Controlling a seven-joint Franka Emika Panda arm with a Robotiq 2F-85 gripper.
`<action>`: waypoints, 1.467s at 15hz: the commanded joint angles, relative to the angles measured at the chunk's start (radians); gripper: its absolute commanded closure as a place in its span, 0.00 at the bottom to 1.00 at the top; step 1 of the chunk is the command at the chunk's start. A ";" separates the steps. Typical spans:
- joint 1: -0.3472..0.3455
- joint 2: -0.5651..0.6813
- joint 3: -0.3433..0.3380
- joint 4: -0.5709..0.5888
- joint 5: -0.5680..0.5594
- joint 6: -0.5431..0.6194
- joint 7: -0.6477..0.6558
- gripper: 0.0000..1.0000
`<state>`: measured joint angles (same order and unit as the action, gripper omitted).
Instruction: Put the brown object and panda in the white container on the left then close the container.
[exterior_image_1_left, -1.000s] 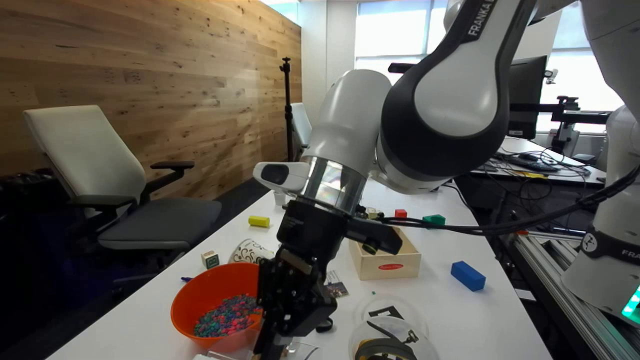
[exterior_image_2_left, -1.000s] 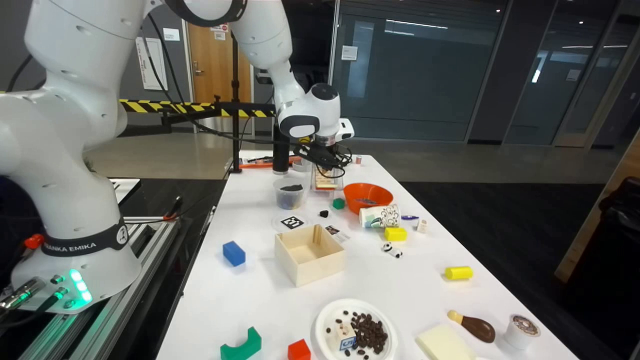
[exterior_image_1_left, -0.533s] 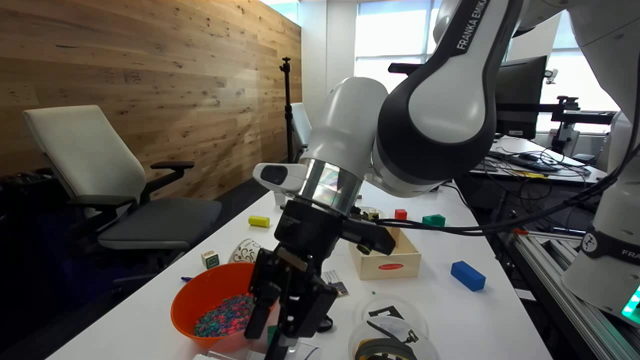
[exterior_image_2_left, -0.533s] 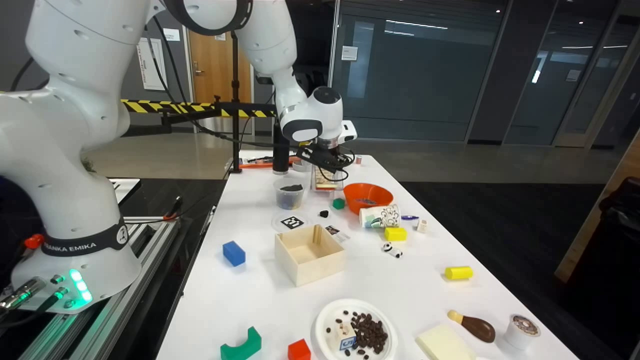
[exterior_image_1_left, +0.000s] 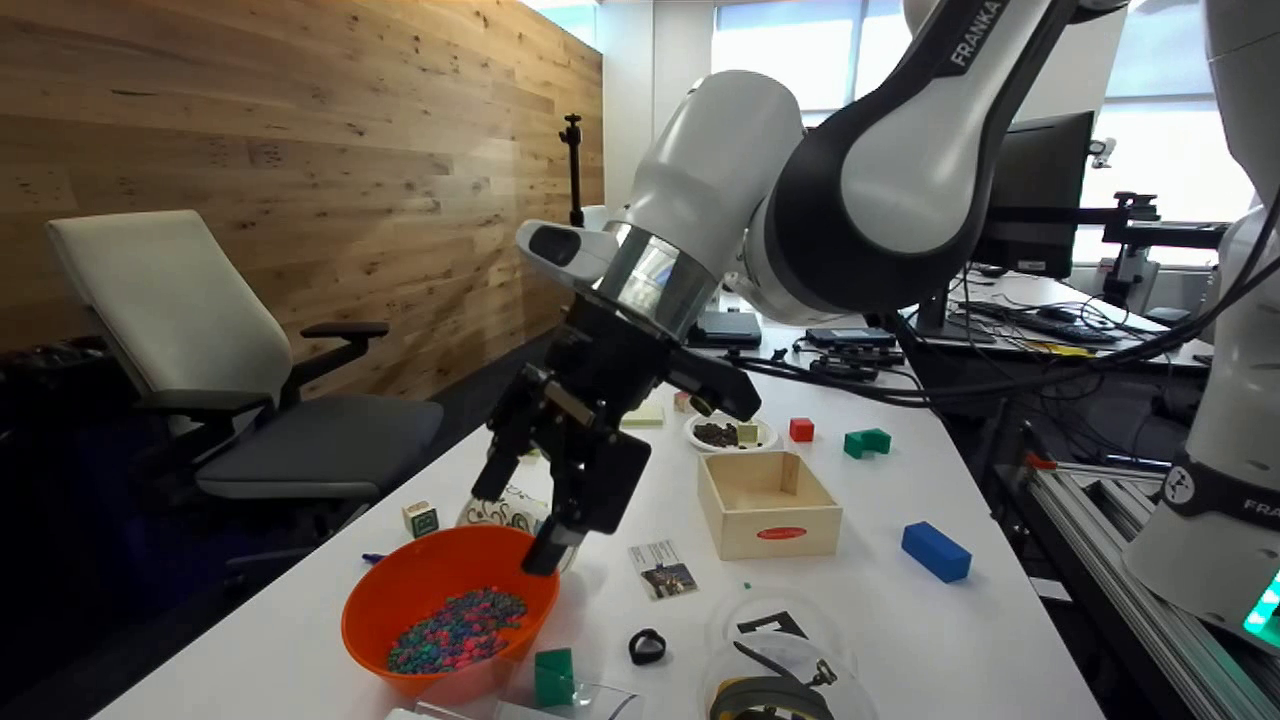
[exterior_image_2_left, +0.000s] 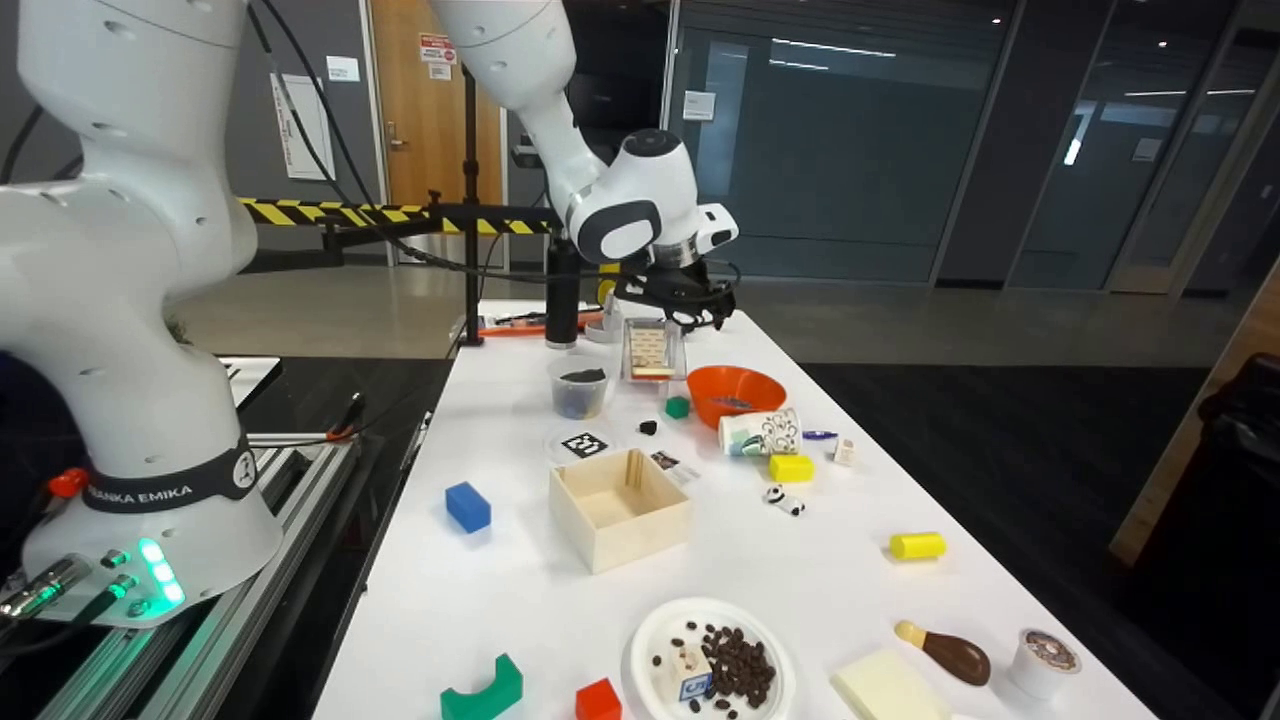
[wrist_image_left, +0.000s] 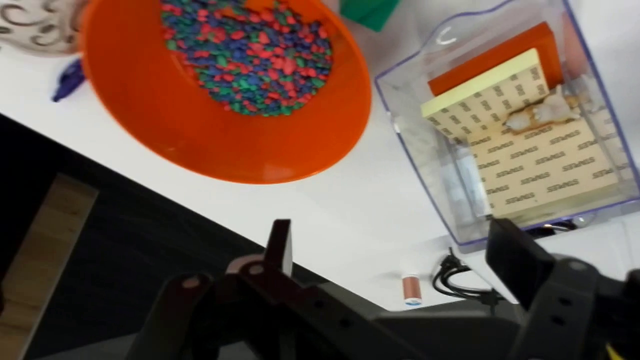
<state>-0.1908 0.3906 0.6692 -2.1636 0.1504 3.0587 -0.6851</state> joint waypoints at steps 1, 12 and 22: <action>0.155 -0.156 -0.240 -0.086 -0.109 0.028 0.198 0.00; 0.591 -0.135 -0.859 -0.021 -0.394 -0.184 0.854 0.00; 0.399 -0.053 -0.682 0.043 -0.158 -0.282 0.965 0.00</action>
<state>0.2867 0.3091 -0.0790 -2.1666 -0.1161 2.8069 0.2878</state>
